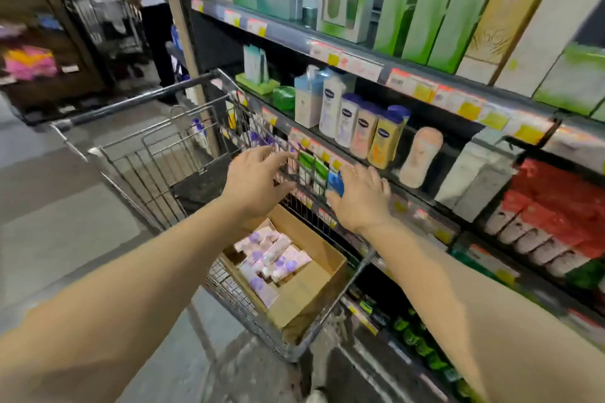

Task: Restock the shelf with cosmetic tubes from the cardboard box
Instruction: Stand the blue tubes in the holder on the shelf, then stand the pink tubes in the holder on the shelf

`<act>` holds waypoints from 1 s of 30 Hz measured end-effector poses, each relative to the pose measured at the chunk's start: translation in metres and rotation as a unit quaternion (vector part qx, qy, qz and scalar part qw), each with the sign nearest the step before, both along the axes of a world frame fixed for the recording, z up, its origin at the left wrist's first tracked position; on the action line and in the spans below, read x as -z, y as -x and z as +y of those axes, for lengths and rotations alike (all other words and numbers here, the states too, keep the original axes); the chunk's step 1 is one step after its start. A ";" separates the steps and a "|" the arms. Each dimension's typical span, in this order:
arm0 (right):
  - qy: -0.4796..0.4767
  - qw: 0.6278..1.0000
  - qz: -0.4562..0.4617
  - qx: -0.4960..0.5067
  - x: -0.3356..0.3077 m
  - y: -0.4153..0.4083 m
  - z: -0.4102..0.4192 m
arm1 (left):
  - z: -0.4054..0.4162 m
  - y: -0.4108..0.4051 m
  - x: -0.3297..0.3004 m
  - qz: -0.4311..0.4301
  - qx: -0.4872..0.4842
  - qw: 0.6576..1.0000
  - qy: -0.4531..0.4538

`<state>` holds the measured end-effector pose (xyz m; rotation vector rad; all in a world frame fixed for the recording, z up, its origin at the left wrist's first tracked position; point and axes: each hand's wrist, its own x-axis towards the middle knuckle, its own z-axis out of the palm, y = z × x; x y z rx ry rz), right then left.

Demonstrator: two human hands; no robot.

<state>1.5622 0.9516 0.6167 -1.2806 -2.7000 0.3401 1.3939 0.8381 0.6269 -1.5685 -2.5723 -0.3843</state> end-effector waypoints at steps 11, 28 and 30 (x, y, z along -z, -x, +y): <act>0.078 0.996 -0.025 -0.033 0.052 0.094 0.065 | 0.056 0.087 0.059 -0.062 -0.028 0.996 0.061; 0.199 0.964 -0.069 0.164 0.151 0.153 0.061 | 0.109 0.223 0.199 -0.137 0.141 0.958 0.210; 0.225 0.953 -0.075 0.191 0.170 0.157 0.050 | 0.110 0.225 0.220 -0.153 0.158 0.947 0.236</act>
